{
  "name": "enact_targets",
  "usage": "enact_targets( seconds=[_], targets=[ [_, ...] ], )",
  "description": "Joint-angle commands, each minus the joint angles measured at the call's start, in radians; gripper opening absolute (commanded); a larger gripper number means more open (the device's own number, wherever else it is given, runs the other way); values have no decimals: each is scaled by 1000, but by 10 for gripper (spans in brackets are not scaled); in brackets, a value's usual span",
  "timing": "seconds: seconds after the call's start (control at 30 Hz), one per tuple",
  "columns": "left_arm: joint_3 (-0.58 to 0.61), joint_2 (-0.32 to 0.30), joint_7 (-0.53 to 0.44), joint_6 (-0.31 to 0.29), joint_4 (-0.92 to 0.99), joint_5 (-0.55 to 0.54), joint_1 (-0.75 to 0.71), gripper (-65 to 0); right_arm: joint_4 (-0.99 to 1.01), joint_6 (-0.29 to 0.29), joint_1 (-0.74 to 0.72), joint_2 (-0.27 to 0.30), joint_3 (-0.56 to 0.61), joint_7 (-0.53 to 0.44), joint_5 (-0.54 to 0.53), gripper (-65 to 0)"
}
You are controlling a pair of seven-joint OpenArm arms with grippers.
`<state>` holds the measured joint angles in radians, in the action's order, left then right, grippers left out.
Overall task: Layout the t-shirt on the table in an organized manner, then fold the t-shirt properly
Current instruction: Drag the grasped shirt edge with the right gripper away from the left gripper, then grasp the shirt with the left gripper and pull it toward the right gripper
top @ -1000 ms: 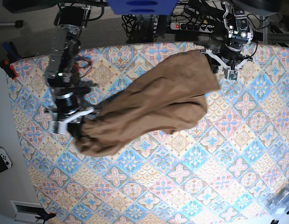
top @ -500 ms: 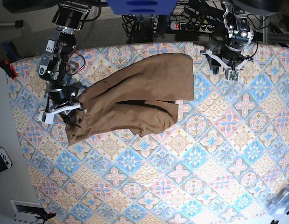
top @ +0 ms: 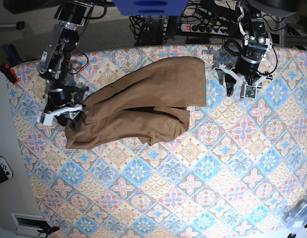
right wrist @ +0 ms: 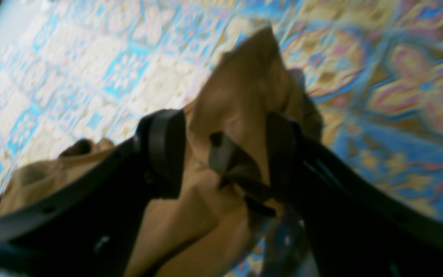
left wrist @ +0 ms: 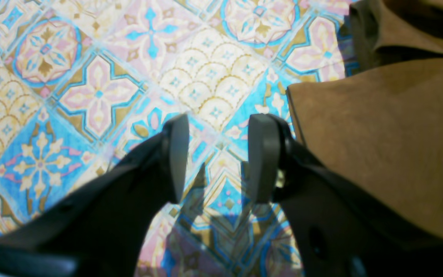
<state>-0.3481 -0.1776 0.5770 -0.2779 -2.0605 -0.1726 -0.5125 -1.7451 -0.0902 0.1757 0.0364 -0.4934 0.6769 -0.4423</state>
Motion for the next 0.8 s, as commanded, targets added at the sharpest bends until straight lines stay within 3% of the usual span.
enact_targets(
  seconds=[0.0,0.23,0.4,0.5,0.63,0.77],
  targets=[
    [-1,-4,-21,4,-16,-3,1,-396,-20,-9,-6,9,-20,-19,-11,-329],
    [-6,-6,-21,4,-16,2,18,-396,-16,-9,-6,9,-230,-13,-13,-329],
    [5,-10,-19,-1,-16,3,142,-395,-37,-9,-2,9,-132,-13,-11,-332],
    [71,-24,-10,-70,-16,26,240,-394,-37,-9,35,9,-55,-16,-11,-332],
    [200,-44,206,-182,-13,114,421,-394,-45,-9,49,9,22,-18,-11,-333],
    [286,-44,412,-277,8,124,558,-394,-45,-9,49,9,34,-16,-11,-333]
  ],
)
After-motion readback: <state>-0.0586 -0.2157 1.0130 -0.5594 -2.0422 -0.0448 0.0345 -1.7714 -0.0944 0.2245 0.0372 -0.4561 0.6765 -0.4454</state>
